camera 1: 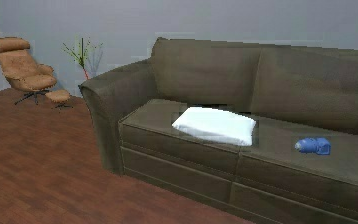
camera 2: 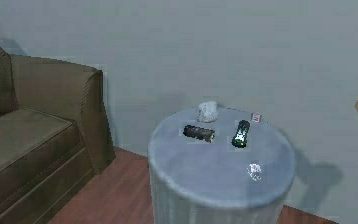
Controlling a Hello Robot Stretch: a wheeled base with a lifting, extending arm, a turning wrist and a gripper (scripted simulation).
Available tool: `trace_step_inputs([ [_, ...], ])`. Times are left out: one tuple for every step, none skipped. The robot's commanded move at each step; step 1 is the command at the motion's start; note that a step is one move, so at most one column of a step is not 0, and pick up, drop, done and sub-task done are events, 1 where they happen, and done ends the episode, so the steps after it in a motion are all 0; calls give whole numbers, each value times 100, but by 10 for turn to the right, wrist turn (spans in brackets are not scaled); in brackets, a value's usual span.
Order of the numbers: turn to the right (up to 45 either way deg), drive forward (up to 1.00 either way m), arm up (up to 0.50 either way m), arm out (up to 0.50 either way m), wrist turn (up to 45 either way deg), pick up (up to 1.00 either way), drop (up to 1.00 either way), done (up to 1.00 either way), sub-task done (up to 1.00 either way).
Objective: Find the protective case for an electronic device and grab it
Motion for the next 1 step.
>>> trace_step_inputs([
  [0, 0, 38, 0, 0, 0, 0, 0, 0],
])
